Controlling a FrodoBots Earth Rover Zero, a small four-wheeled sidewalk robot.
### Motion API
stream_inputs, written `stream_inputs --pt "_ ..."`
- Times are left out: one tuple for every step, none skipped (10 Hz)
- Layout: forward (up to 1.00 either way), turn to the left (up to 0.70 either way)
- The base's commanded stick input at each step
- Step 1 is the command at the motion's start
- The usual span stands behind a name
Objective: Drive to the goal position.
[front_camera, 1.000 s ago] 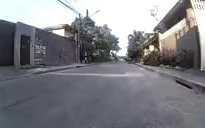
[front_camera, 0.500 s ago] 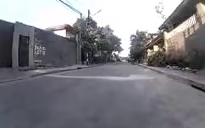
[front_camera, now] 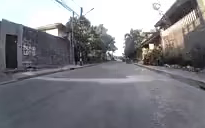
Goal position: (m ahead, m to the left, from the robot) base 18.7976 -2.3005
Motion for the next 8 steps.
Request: stream_inputs --pt "1.0 -0.36" --pt "1.0 -0.36" --pt "1.0 -0.36" --pt "1.0 -0.36" --pt "1.0 -0.36" --pt "1.0 -0.36" --pt "1.0 -0.35" --pt "1.0 -0.3"
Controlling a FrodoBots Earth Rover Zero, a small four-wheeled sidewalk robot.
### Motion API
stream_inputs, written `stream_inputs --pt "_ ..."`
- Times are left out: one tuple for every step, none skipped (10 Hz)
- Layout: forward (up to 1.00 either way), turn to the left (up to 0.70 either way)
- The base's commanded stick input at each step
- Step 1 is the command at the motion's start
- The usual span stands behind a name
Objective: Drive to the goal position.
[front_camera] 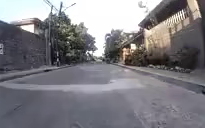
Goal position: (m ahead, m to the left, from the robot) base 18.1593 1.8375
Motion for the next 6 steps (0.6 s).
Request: stream_inputs --pt "1.0 -0.1" --pt "1.0 -0.01" --pt "1.0 -0.01" --pt "1.0 -0.01" --pt "1.0 -0.01" --pt "1.0 -0.01"
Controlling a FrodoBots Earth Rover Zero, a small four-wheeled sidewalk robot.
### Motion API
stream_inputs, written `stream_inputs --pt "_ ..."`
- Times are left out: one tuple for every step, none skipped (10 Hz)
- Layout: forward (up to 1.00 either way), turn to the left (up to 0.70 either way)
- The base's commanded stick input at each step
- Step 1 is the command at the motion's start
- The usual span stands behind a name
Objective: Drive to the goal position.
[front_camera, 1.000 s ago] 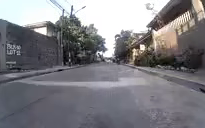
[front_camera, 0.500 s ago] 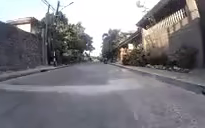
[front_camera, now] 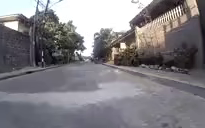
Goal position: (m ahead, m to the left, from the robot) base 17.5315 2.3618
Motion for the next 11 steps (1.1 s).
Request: stream_inputs --pt "1.0 -0.01" --pt "1.0 -0.01" --pt "1.0 -0.01" --pt "1.0 -0.01" --pt "1.0 -0.01" --pt "1.0 -0.01" --pt "1.0 -0.01" --pt "1.0 -0.01" --pt "1.0 -0.01" --pt "1.0 -0.01" --pt "1.0 -0.01"
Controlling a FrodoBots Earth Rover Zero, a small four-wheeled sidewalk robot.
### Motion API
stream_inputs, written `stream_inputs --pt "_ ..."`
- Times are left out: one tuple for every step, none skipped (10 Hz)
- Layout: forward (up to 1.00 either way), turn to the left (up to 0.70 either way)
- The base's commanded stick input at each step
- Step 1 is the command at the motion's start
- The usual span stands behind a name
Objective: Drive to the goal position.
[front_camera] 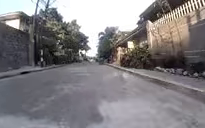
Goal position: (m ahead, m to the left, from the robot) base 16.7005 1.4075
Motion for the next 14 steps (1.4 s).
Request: stream_inputs --pt "1.0 -0.01" --pt "1.0 -0.01" --pt "1.0 -0.01" --pt "1.0 -0.01" --pt "1.0 -0.01" --pt "1.0 -0.01" --pt "1.0 -0.01" --pt "1.0 -0.01" --pt "1.0 -0.01" --pt "1.0 -0.01" --pt "1.0 -0.01" --pt "1.0 -0.01" --pt "1.0 -0.01" --pt "1.0 -0.01"
